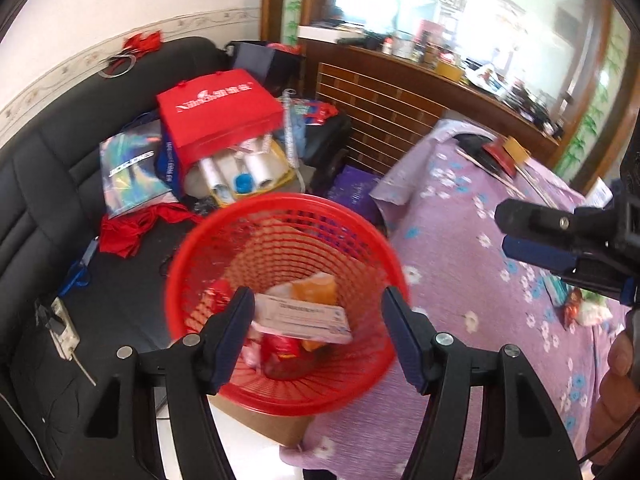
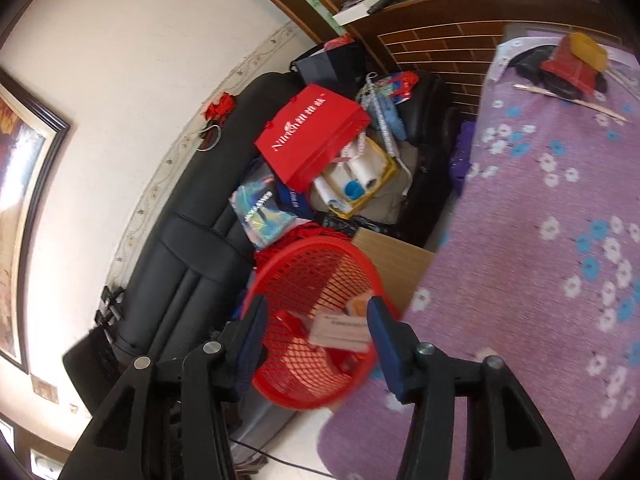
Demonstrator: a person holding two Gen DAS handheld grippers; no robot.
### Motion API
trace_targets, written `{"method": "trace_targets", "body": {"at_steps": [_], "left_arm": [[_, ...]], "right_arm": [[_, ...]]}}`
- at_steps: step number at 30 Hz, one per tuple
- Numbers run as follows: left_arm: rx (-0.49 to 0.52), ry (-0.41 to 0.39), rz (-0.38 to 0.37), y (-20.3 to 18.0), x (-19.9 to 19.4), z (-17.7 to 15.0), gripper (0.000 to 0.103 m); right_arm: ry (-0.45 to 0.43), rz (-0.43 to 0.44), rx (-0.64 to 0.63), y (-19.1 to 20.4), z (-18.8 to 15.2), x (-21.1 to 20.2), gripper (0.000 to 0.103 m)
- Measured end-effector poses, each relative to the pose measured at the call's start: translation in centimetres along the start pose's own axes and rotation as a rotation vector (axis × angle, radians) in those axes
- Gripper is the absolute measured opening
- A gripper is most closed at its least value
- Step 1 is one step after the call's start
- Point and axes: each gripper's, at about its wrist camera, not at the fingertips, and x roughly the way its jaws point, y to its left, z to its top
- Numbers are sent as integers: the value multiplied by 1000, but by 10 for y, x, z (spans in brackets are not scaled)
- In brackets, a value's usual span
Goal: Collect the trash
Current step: 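Move both open tools back over the table, then grasp the brown snack bag with the left tool while the right tool grasps the white-blue medicine box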
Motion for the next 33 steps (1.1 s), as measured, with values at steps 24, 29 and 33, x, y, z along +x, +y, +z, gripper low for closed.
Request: {"method": "trace_targets", "body": {"at_steps": [24, 29, 33], "left_arm": [[390, 69, -236, -219, -9, -53, 65], [500, 100, -292, -274, 3, -63, 64], [568, 124, -316, -315, 21, -64, 64]], "right_arm": [[-224, -322, 342, -192, -116, -222, 49], [-292, -385, 442, -233, -148, -281, 49], [-331, -412, 488, -247, -169, -313, 49]]}}
